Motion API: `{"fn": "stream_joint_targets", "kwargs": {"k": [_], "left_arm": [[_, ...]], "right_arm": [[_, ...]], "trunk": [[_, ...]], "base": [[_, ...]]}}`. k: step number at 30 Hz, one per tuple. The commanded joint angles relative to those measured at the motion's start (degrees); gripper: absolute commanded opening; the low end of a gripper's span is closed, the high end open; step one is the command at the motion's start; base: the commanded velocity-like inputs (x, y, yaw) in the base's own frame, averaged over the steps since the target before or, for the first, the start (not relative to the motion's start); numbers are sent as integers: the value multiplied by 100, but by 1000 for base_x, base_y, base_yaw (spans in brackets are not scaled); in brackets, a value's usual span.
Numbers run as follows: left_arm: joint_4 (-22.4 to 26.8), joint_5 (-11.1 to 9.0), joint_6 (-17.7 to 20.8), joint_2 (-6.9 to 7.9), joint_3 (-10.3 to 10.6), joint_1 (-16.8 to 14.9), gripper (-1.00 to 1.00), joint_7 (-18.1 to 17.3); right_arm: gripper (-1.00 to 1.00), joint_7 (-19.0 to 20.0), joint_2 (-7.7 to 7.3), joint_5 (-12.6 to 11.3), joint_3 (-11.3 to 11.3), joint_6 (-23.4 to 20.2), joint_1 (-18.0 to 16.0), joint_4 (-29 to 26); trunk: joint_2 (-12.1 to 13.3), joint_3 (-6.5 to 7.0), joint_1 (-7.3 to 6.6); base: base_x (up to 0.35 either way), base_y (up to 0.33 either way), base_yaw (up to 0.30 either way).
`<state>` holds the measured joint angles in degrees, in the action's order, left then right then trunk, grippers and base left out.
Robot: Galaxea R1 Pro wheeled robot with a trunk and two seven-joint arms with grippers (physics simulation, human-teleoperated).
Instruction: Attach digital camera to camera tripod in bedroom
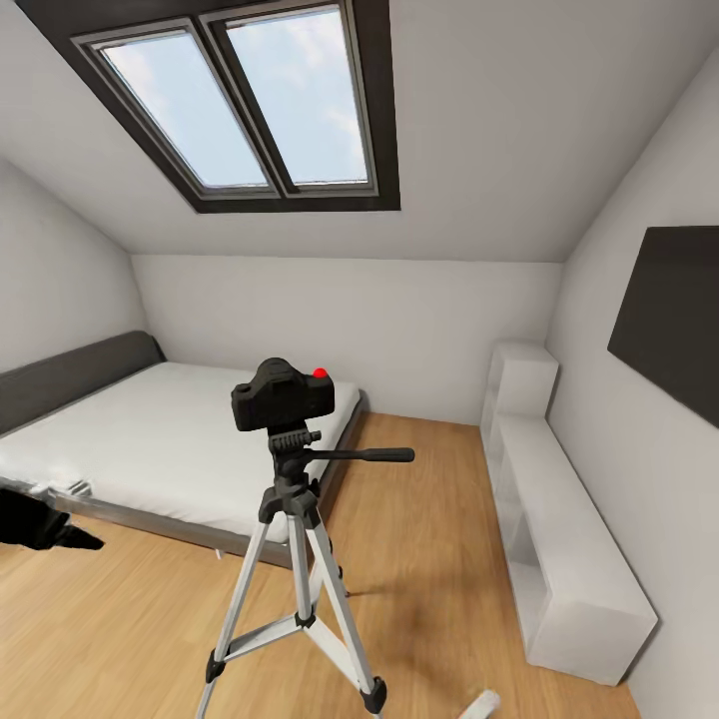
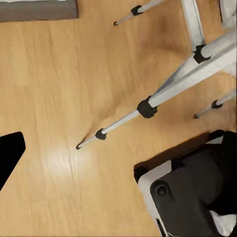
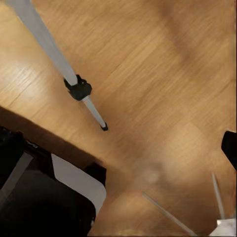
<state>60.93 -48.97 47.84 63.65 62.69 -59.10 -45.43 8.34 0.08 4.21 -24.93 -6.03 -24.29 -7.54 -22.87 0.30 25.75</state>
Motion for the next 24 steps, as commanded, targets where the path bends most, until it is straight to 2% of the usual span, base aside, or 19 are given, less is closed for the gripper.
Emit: {"fn": "stream_joint_targets", "kwargs": {"k": [1,4,6,7,8,11,14,15,19,20,22,24], "left_arm": [[-399,-649,-607,-14,-189,756,100,166],[-1068,-1498,-1402,-154,-410,1713,100,382],[-1623,-1976,-1724,-386,-491,2183,100,531],[-1934,-2162,-1837,-543,-518,2367,100,597],[-1934,-2162,-1837,-543,-518,2367,100,597],[-2957,-2516,-2088,-1127,-564,2819,100,729],[-3999,-2613,-2285,-1790,-585,3200,100,805],[-3999,-2613,-2285,-1790,-585,3200,100,805],[-5181,-2490,-2765,-2653,-604,3597,100,884],[-5181,-2490,-2765,-2653,-604,3597,100,884],[-5531,-2455,-3131,-3046,-624,3871,100,1015],[-5749,-2441,-3565,-3426,-657,4210,100,1313]], "right_arm": [[100,-89,-67,53,29,11,148,109],[100,-183,-136,71,31,100,395,219],[100,-218,-163,80,29,118,577,269],[100,-230,-172,84,27,129,674,287],[100,-230,-172,84,27,129,674,287],[100,-255,-175,89,15,161,1011,319],[100,-267,-155,89,3,184,1328,336],[100,-267,-155,89,3,184,1328,336],[100,-275,-136,87,-4,198,1625,344],[100,-275,-136,87,-4,198,1625,344],[100,-277,-133,85,-2,202,1702,346],[100,-278,-136,80,1,207,1752,345]], "trunk": [[-5,-1,3],[-5,-1,3],[-5,-1,3],[-5,-1,3],[-5,-1,3],[-5,-1,3],[-5,-1,3],[-5,-1,3],[-5,-1,3],[-5,-1,3],[-5,-1,3],[-5,-1,3]], "base": [[0,0,0],[0,0,0],[0,0,0],[0,0,0],[0,0,0],[0,0,0],[0,0,0],[0,0,0],[0,0,0],[0,0,0],[0,0,0],[0,0,0]]}}
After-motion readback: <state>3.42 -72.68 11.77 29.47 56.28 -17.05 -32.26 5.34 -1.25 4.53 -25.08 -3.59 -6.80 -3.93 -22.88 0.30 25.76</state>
